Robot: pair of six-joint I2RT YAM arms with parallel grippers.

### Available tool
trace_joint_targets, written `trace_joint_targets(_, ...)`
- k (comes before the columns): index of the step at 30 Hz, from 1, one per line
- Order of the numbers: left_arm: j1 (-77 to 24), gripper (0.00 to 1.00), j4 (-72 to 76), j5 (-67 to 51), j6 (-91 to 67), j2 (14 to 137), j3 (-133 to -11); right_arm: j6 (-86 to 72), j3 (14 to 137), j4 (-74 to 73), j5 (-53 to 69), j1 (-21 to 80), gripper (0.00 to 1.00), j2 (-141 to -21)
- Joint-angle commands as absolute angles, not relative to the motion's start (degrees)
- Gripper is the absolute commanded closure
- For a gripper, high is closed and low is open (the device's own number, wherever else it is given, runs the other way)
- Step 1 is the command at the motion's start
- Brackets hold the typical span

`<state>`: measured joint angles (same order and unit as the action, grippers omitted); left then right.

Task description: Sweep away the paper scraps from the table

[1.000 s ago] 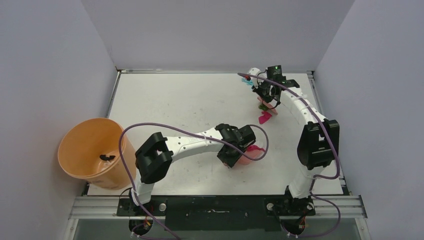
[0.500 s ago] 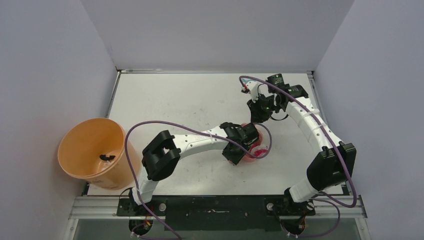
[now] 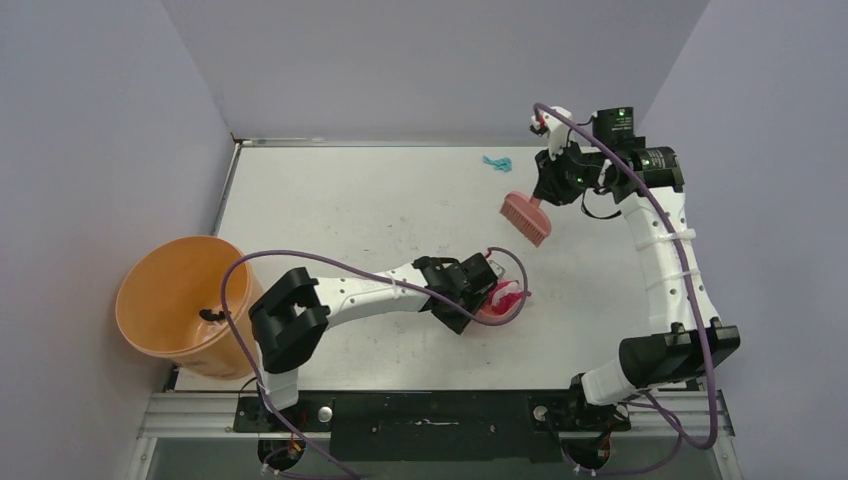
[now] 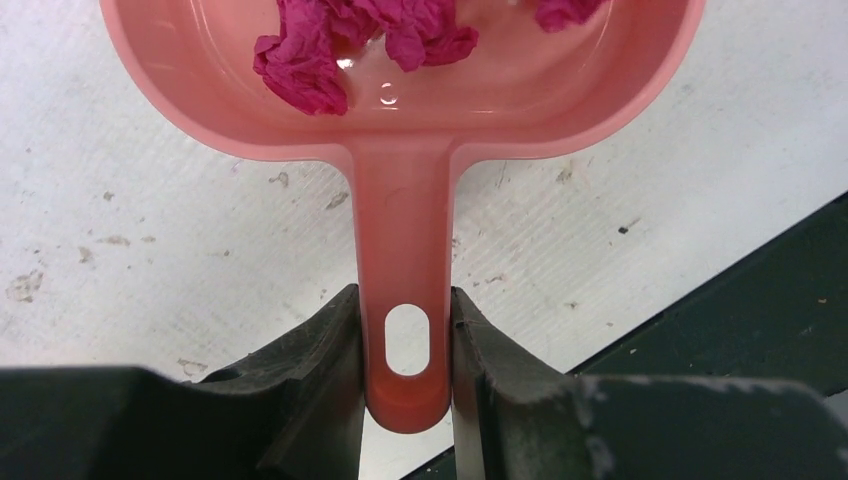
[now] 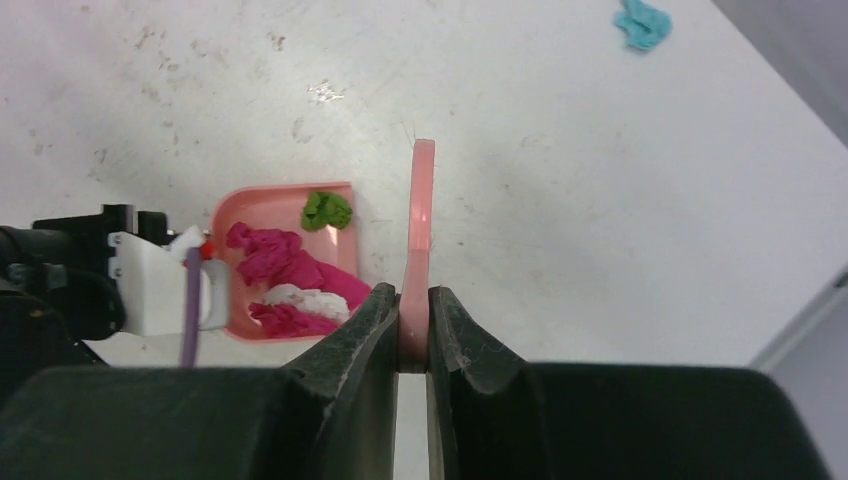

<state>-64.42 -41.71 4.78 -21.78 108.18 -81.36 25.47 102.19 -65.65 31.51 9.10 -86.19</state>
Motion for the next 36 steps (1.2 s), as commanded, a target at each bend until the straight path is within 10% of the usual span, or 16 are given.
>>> trace_joint_targets(1, -65.19, 1.00, -33.69, 7.12, -22.39, 99.48, -77.08, 27.06, 103.88, -65.28, 29.02, 6.73, 0.95, -82.12)
trace_joint_targets(10, -67.86, 1.00, -23.00, 14.61, -24.17, 85.54, -63.12, 24.60, 88.83, -55.59, 24.27, 1.85, 0.95, -77.53)
trace_joint_targets(36, -68.36, 1.00, -61.80, 27.53, -47.17, 59.22, -78.02, 18.42, 71.48, -46.53, 34.43, -3.26, 0.95, -73.42)
